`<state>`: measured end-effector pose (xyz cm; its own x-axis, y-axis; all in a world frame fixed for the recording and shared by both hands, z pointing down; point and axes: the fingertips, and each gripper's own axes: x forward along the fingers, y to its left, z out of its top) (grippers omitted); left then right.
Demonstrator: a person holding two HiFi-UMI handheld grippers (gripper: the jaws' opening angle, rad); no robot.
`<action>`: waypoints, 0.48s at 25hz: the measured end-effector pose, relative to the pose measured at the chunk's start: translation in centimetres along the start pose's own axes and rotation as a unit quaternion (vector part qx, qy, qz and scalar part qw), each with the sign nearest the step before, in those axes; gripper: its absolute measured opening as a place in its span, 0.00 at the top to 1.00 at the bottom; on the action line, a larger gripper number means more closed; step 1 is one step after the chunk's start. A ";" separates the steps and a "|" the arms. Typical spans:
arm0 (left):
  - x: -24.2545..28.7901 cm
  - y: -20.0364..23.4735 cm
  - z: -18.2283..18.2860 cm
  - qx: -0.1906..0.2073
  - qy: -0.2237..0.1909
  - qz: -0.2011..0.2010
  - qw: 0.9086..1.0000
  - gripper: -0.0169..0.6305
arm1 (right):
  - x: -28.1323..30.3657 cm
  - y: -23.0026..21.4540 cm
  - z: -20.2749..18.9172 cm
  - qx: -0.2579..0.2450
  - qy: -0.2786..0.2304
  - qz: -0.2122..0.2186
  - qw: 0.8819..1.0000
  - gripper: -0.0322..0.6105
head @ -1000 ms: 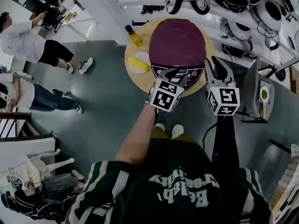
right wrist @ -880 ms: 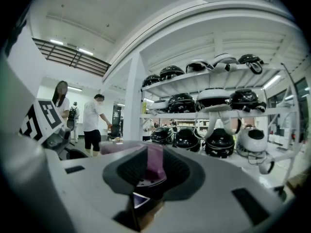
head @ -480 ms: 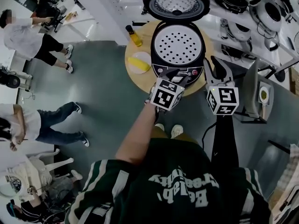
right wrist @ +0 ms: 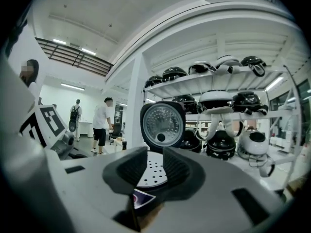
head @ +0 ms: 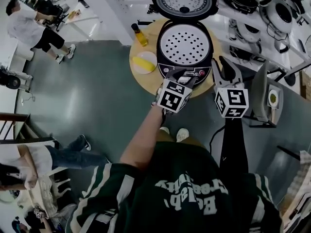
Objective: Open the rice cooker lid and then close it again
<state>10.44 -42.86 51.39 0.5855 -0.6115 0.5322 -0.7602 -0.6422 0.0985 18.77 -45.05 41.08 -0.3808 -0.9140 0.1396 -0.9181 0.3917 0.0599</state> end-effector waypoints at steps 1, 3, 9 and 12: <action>0.0 -0.1 0.1 0.004 -0.004 -0.002 1.000 0.69 | -0.1 0.0 0.1 -0.001 -0.001 0.000 1.000 0.79; -0.2 -0.2 0.5 0.012 -0.018 -0.003 1.000 0.69 | -0.3 -0.1 0.3 -0.003 -0.002 -0.001 1.000 0.79; -1.8 -0.1 3.2 0.053 -0.065 0.024 0.996 0.69 | -1.3 -0.3 1.5 -0.010 -0.009 -0.006 1.000 0.79; -3.0 0.3 5.0 0.073 -0.088 0.041 0.993 0.66 | -1.8 -0.4 2.6 -0.012 -0.022 -0.009 1.000 0.79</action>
<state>9.85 -43.50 45.59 0.5734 -0.7274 0.3770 -0.7660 -0.6392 -0.0685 19.52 -43.79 38.23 -0.3683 -0.9248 0.0956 -0.9225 0.3763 0.0866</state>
